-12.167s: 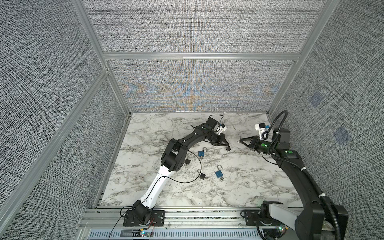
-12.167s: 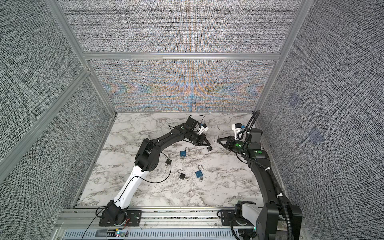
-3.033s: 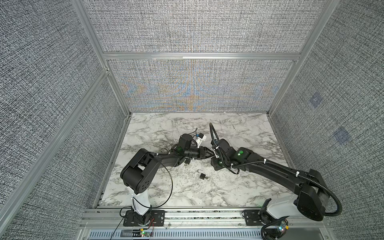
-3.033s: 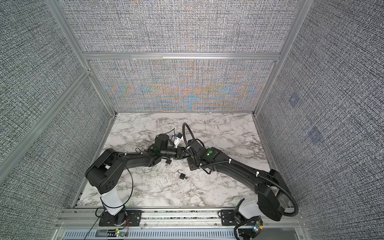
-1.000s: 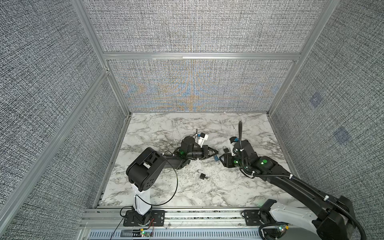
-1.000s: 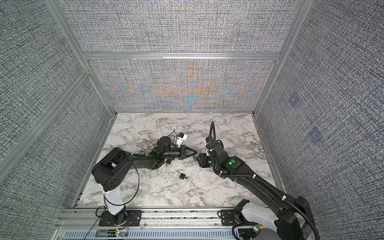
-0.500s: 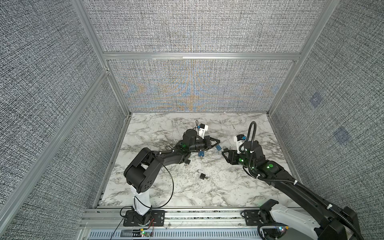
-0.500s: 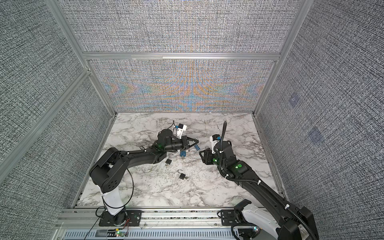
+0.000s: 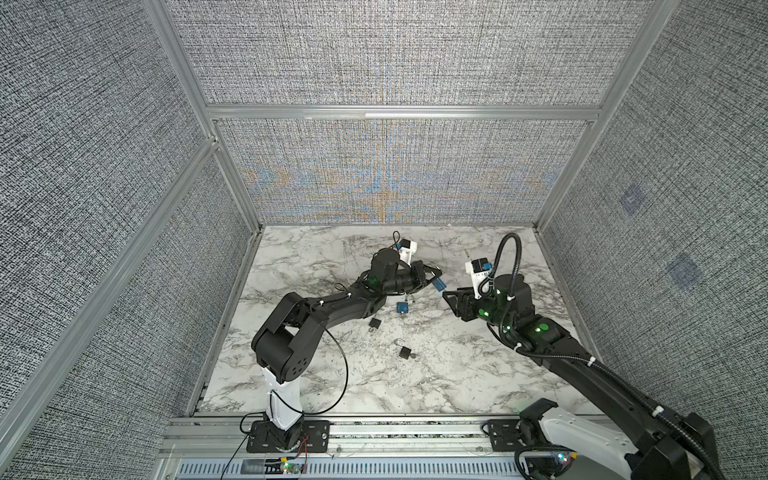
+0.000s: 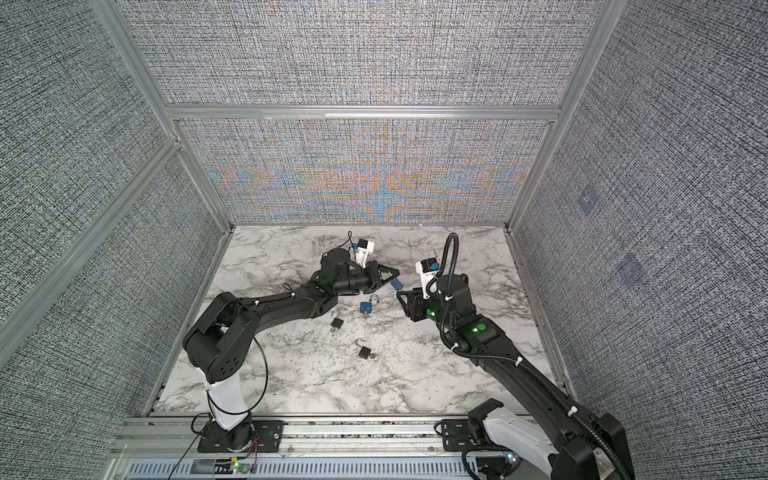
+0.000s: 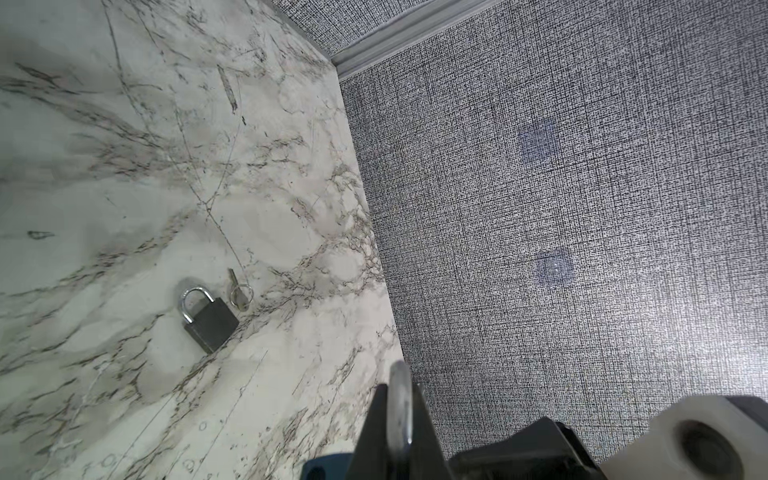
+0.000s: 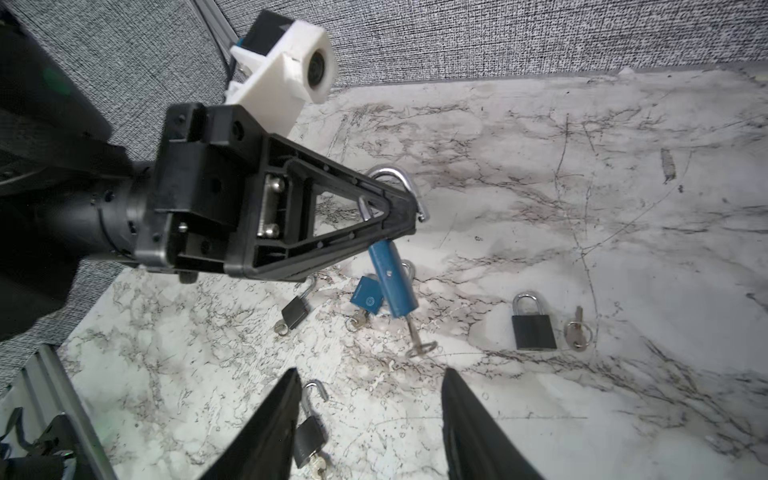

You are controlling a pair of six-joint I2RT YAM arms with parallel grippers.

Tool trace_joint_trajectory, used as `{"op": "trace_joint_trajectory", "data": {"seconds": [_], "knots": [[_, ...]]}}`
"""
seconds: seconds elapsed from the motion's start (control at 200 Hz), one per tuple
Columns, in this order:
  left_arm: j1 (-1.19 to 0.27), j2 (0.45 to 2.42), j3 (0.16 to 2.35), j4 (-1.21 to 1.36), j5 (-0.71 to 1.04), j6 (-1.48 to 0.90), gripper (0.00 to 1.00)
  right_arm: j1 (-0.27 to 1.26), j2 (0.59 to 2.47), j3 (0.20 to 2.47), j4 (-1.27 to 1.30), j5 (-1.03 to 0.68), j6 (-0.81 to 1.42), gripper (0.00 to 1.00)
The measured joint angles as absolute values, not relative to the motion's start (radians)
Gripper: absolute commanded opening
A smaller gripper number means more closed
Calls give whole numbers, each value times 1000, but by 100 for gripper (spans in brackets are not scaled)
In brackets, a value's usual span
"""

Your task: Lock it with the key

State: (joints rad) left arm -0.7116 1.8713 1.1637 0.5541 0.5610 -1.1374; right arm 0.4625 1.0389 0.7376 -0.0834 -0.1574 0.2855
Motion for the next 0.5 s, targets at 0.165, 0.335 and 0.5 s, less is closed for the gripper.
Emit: {"op": "trace_joint_trajectory", "data": {"seconds": [0.165,0.335,0.5], "knots": [[-712,1871,1196,498,566,-1133,0,396,1104,763,-56,-211,253,54],[-711,1871,1204,460,580,-1133,0,371,1172,784,-28,-287,248,54],[-708,1871,1206,441,584,-1133,0,365,1225,807,-11,-351,248,53]]}}
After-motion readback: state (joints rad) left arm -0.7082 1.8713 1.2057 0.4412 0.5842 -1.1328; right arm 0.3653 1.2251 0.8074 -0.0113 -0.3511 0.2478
